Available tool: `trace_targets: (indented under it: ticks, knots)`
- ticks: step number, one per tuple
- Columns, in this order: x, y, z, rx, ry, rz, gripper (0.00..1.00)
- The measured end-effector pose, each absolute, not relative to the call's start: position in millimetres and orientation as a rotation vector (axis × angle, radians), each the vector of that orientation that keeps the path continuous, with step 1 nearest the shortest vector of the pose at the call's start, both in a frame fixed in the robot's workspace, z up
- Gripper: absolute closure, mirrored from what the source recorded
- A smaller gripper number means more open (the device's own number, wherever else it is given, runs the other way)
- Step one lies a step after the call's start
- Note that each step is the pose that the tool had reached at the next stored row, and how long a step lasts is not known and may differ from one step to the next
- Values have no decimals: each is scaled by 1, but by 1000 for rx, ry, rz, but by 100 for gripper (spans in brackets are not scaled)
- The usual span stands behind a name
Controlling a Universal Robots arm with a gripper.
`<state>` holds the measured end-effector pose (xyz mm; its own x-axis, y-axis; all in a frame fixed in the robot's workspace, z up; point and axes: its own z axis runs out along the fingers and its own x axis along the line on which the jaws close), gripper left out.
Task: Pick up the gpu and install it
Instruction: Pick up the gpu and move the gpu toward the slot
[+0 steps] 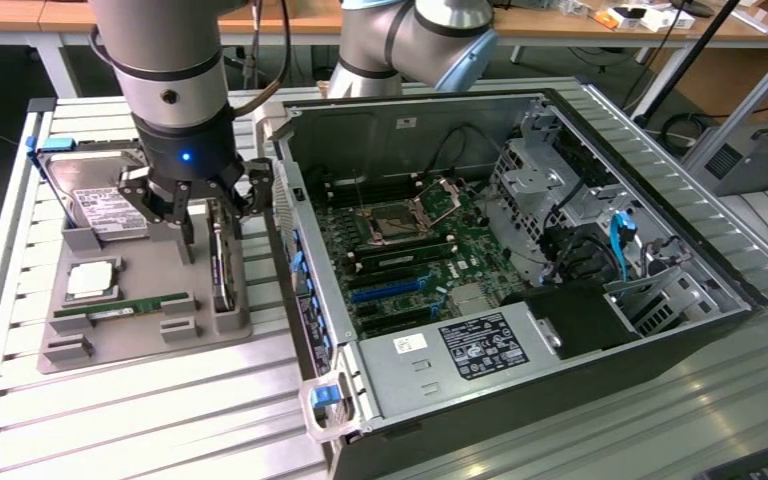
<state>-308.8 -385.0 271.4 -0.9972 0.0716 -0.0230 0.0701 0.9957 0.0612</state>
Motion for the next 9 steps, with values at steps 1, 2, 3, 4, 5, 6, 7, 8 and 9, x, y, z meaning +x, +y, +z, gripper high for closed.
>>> trace_targets:
  ticks: [1, 2, 3, 4, 5, 6, 7, 8, 9]
  knots:
    - [-309, -384, 271, 111, 3113, 94, 44]
    - [-309, -383, 270, 111, 3113, 94, 44]
    - [-309, -383, 269, 111, 3113, 94, 44]
    - [-309, -382, 269, 110, 3113, 94, 44]
    - [-309, -382, 268, 110, 3113, 94, 44]
    - [-309, -382, 267, 110, 3113, 94, 44]
    - [-309, -381, 265, 111, 3113, 94, 44]
    - [-309, -381, 264, 111, 3113, 94, 44]
    - [-309, -381, 263, 111, 3113, 94, 44]
